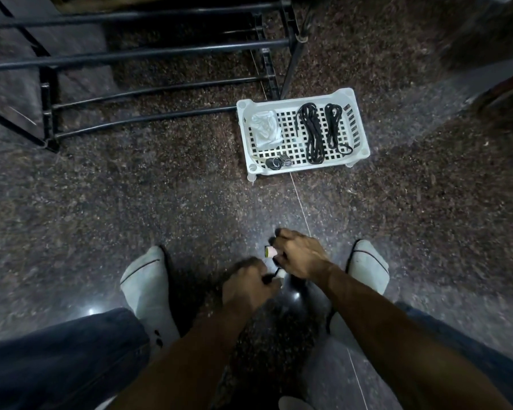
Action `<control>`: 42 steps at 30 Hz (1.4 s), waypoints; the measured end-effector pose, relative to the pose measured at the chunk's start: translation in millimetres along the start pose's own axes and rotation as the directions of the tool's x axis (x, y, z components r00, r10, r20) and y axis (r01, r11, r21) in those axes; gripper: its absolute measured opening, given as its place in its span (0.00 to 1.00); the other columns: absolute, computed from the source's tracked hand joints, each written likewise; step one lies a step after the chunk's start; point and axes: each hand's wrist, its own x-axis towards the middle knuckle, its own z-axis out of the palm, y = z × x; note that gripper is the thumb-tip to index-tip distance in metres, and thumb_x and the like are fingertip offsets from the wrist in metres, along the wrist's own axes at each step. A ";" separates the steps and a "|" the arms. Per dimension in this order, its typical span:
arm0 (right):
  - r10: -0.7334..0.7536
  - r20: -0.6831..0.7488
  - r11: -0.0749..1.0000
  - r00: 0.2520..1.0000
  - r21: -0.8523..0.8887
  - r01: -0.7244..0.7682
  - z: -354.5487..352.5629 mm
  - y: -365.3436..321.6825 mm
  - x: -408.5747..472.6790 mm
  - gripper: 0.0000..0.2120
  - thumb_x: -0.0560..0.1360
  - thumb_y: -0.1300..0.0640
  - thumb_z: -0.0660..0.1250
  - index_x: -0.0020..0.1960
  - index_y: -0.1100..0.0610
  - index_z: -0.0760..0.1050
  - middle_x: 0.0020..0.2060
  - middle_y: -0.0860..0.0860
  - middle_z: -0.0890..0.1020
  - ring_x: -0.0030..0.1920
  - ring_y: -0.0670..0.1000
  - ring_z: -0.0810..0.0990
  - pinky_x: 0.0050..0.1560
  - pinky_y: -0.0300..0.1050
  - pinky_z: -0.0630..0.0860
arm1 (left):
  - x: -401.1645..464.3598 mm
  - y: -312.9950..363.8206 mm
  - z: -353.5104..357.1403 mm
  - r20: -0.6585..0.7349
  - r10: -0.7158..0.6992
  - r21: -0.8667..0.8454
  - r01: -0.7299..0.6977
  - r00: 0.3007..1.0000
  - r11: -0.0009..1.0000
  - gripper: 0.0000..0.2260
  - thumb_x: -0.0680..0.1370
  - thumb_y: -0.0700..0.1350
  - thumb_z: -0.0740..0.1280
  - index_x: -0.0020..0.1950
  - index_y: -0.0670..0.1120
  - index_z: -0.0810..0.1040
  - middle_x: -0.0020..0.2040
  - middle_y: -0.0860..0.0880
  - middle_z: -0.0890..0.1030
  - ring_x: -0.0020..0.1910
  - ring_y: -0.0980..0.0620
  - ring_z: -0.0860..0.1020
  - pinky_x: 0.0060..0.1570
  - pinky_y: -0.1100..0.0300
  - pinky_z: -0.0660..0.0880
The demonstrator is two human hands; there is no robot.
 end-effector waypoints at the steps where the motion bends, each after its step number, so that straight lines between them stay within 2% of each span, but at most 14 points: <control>1: 0.017 -0.014 0.999 1.000 0.032 -0.016 -1.0 1.4 1.3 0.15 0.75 0.48 0.64 0.60 0.51 0.74 0.61 0.49 0.74 0.59 0.55 0.77 0.50 0.48 0.75 | -1.2 3.0 3.7 -0.023 0.015 0.043 -0.014 1.000 0.999 0.23 0.71 0.67 0.65 0.57 0.52 0.75 0.55 0.48 0.81 0.56 0.44 0.79 0.50 0.55 0.75; 4: 0.125 -0.048 0.982 0.991 0.152 -0.116 -5.3 6.7 5.3 0.11 0.72 0.46 0.66 0.51 0.51 0.76 0.54 0.49 0.80 0.53 0.57 0.79 0.47 0.46 0.74 | 0.5 13.4 11.8 -0.067 0.117 0.193 -0.102 0.991 0.976 0.23 0.75 0.64 0.62 0.61 0.51 0.72 0.60 0.47 0.78 0.58 0.43 0.78 0.51 0.53 0.74; 8: 0.239 -0.064 0.936 0.969 0.281 -0.212 -12.5 15.4 6.9 0.09 0.71 0.48 0.68 0.46 0.52 0.75 0.48 0.52 0.83 0.49 0.58 0.80 0.43 0.45 0.71 | 8.8 19.7 14.1 -0.029 0.150 0.236 -0.139 0.988 0.962 0.17 0.77 0.59 0.62 0.61 0.51 0.72 0.60 0.48 0.78 0.57 0.43 0.79 0.52 0.52 0.75; 13: 0.357 -0.062 0.852 0.932 0.430 -0.298 -37.7 30.0 17.3 0.10 0.69 0.50 0.72 0.37 0.47 0.70 0.42 0.51 0.84 0.45 0.56 0.81 0.41 0.43 0.73 | 24.8 21.5 -13.6 -0.120 0.143 0.038 -0.139 0.982 0.990 0.13 0.74 0.56 0.67 0.56 0.54 0.75 0.55 0.48 0.81 0.54 0.43 0.79 0.49 0.55 0.75; 16: 0.415 -0.114 0.775 0.902 0.565 -0.285 -69.6 41.7 27.6 0.09 0.71 0.54 0.74 0.40 0.46 0.73 0.39 0.47 0.82 0.42 0.52 0.82 0.43 0.48 0.80 | 42.6 31.2 -48.9 -0.204 0.162 -0.103 -0.186 0.965 0.977 0.13 0.74 0.55 0.67 0.57 0.56 0.75 0.48 0.48 0.84 0.47 0.44 0.81 0.45 0.53 0.78; 18: 0.436 -0.184 0.733 0.881 0.640 -0.229 -93.7 52.5 36.9 0.08 0.72 0.56 0.74 0.45 0.48 0.76 0.39 0.47 0.83 0.40 0.51 0.82 0.43 0.53 0.81 | 54.4 44.7 -74.9 -0.298 0.201 -0.117 -0.244 0.933 0.963 0.11 0.76 0.54 0.66 0.58 0.56 0.74 0.44 0.49 0.84 0.42 0.46 0.81 0.41 0.55 0.78; 20: 0.451 -0.279 0.714 0.848 0.682 -0.155 -119.4 60.4 47.4 0.08 0.72 0.57 0.74 0.44 0.47 0.76 0.39 0.48 0.82 0.40 0.51 0.81 0.43 0.57 0.81 | 65.8 60.4 -100.2 -0.433 0.293 -0.095 -0.366 0.853 0.926 0.11 0.78 0.53 0.66 0.59 0.53 0.75 0.45 0.49 0.83 0.41 0.48 0.81 0.40 0.58 0.75; 23: 0.470 -0.417 0.759 0.778 0.642 -0.114 -151.6 68.2 67.2 0.08 0.72 0.54 0.73 0.40 0.46 0.75 0.38 0.45 0.82 0.41 0.51 0.81 0.44 0.53 0.80 | 86.9 82.2 -133.8 -0.581 0.441 0.011 -0.536 0.684 0.844 0.13 0.78 0.53 0.65 0.58 0.48 0.79 0.55 0.48 0.80 0.54 0.48 0.76 0.50 0.54 0.74; 29: 0.408 -0.405 0.891 0.818 0.373 -0.260 -173.9 78.8 111.6 0.04 0.76 0.53 0.69 0.50 0.50 0.78 0.42 0.49 0.82 0.40 0.51 0.79 0.36 0.40 0.73 | 138.1 123.2 -181.7 -0.594 0.513 0.155 -0.538 0.620 0.829 0.11 0.75 0.49 0.67 0.55 0.47 0.80 0.54 0.48 0.81 0.56 0.46 0.76 0.56 0.49 0.72; 31: 0.366 -0.402 0.925 0.839 0.253 -0.283 -171.9 80.8 121.7 0.04 0.77 0.53 0.67 0.52 0.50 0.78 0.42 0.51 0.81 0.39 0.51 0.78 0.34 0.38 0.68 | 152.4 133.3 -189.2 -0.582 0.526 0.185 -0.529 0.621 0.828 0.10 0.75 0.49 0.67 0.55 0.48 0.80 0.53 0.47 0.82 0.56 0.46 0.76 0.56 0.51 0.71; 33: 0.344 -0.389 0.937 0.855 0.204 -0.284 -167.6 84.5 130.5 0.06 0.78 0.52 0.65 0.53 0.51 0.78 0.42 0.52 0.81 0.38 0.52 0.79 0.36 0.39 0.71 | 167.4 139.5 -192.3 -0.543 0.546 0.262 -0.489 0.638 0.832 0.12 0.76 0.50 0.66 0.58 0.50 0.80 0.56 0.47 0.81 0.59 0.46 0.75 0.59 0.52 0.68; 36: 0.321 -0.368 0.944 0.873 0.198 -0.263 -161.4 87.3 138.6 0.06 0.78 0.53 0.65 0.53 0.53 0.76 0.39 0.50 0.78 0.37 0.51 0.79 0.37 0.42 0.75 | 183.8 147.1 -192.4 -0.474 0.592 0.361 -0.469 0.652 0.806 0.14 0.78 0.52 0.65 0.63 0.51 0.79 0.60 0.48 0.80 0.64 0.49 0.71 0.64 0.52 0.63; 39: 0.301 -0.380 0.950 0.874 0.197 -0.241 -157.9 89.8 141.6 0.05 0.78 0.54 0.65 0.52 0.54 0.76 0.37 0.48 0.75 0.35 0.50 0.77 0.36 0.42 0.73 | 192.9 155.0 -190.2 -0.425 0.602 0.445 -0.424 0.676 0.789 0.16 0.78 0.52 0.65 0.65 0.52 0.77 0.63 0.48 0.79 0.68 0.49 0.68 0.69 0.52 0.57; 42: 0.332 -0.375 0.935 0.866 0.253 -0.249 -159.1 94.5 140.8 0.04 0.77 0.55 0.66 0.51 0.53 0.77 0.38 0.50 0.79 0.36 0.50 0.78 0.36 0.42 0.73 | 197.9 160.0 -191.1 -0.418 0.552 0.470 -0.348 0.722 0.811 0.16 0.78 0.53 0.66 0.65 0.53 0.77 0.63 0.47 0.79 0.68 0.50 0.68 0.73 0.50 0.54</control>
